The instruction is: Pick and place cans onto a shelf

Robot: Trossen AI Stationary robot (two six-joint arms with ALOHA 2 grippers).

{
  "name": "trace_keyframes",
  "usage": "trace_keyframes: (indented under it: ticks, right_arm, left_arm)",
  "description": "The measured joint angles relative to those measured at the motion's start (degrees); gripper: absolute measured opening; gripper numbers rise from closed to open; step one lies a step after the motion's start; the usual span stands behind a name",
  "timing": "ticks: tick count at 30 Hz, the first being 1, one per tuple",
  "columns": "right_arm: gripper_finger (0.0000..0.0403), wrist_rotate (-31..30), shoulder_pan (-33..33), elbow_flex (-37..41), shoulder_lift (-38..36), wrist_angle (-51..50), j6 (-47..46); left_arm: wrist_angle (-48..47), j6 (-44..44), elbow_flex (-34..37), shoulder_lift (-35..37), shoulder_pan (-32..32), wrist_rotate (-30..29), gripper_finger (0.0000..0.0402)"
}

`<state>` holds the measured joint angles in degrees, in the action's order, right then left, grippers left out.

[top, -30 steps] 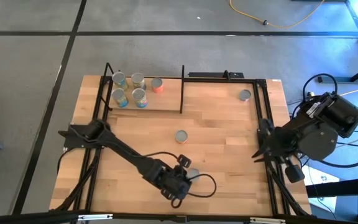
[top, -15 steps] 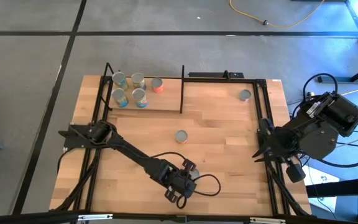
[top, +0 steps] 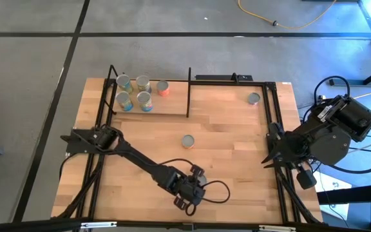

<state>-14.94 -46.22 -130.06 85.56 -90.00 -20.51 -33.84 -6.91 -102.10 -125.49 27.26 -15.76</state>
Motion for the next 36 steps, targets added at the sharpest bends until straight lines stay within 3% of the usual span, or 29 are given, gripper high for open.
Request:
trace_keyframes:
  ticks: [16, 25, 36]
  right_arm:
    - [0.006, 0.0, 0.0, 0.0, 0.0, 0.0, -0.02]
    - [0.006, 0.0, 0.02, 0.0, 0.0, -0.02, -0.01]
    - [0.006, -0.02, 0.02, 0.02, 0.03, -0.02, -0.04]
  left_arm:
    - [-0.42, -1.1, -0.07, -0.33, -1.57, 0.97, 0.0056]
    - [0.46, -0.94, -0.23, -1.83, -1.81, 4.57, 0.0056]
    - [-0.2, -0.73, 0.04, -2.91, -2.42, 3.03, 0.0056]
